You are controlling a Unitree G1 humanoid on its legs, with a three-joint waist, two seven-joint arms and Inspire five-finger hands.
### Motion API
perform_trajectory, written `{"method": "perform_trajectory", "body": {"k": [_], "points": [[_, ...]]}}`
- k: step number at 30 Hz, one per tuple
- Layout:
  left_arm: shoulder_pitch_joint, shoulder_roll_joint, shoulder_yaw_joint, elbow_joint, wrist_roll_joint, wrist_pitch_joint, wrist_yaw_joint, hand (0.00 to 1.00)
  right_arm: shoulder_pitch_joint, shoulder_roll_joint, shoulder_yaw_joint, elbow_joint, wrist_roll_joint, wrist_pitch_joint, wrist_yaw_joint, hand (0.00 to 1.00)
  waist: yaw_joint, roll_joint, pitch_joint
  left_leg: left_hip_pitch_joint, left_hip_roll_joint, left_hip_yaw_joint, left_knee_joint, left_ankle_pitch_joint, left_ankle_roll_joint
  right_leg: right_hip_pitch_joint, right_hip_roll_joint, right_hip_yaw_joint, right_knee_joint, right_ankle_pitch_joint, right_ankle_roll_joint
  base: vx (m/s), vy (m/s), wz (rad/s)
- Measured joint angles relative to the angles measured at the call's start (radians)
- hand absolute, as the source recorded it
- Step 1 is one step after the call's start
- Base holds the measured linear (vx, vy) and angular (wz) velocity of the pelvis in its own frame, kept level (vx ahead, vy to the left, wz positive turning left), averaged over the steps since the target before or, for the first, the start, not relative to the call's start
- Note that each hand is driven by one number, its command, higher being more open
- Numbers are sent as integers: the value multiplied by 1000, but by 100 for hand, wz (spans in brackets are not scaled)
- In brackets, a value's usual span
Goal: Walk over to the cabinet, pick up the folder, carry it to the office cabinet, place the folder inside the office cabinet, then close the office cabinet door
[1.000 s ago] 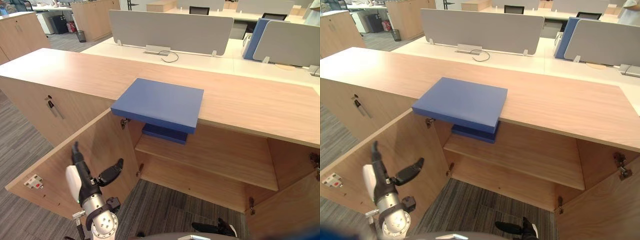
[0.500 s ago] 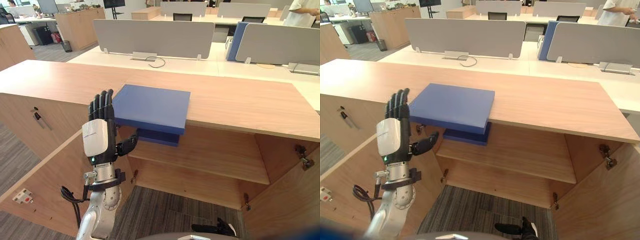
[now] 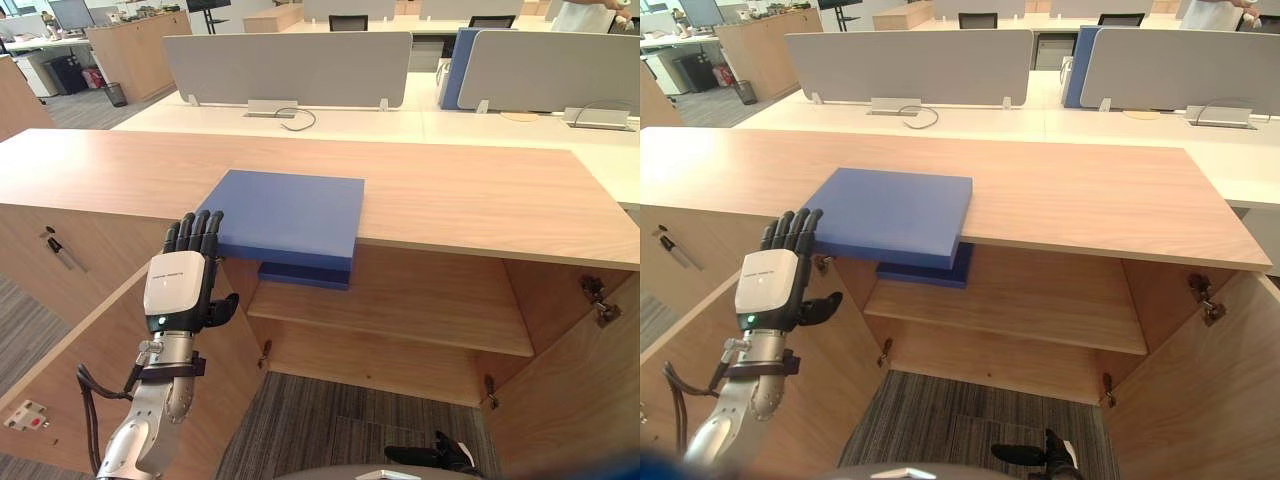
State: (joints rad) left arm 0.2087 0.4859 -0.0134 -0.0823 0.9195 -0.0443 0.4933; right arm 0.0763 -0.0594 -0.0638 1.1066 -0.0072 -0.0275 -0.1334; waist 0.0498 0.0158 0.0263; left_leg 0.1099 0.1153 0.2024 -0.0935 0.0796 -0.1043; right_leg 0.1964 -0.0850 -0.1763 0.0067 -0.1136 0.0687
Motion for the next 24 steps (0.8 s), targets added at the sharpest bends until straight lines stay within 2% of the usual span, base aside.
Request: {"method": "perform_trajectory", "body": {"k": [8, 18, 24], "points": [[-71, 26, 0, -5, 34, -1, 1, 100, -1, 3, -38, -1, -32, -8, 1, 100, -1, 8, 6, 3, 0, 5, 0, -2, 0, -2, 0, 9, 0, 2, -2, -5, 7, -2], [-108, 54, -2, -52, 33, -20, 11, 100, -2, 5, -73, 0, -32, -9, 2, 100, -3, 11, 9, 6, 0, 11, 0, -7, -3, -4, 2, 19, -3, 2, -3, 4, 8, -2], [-152, 54, -46, 45, 32, -19, 8, 100, -3, 5, -72, 0, -32, -8, 2, 100, -8, 10, 10, 9, 0, 14, 0, -7, -3, -5, 1, 22, -2, 3, -5, 0, 0, 0]]}}
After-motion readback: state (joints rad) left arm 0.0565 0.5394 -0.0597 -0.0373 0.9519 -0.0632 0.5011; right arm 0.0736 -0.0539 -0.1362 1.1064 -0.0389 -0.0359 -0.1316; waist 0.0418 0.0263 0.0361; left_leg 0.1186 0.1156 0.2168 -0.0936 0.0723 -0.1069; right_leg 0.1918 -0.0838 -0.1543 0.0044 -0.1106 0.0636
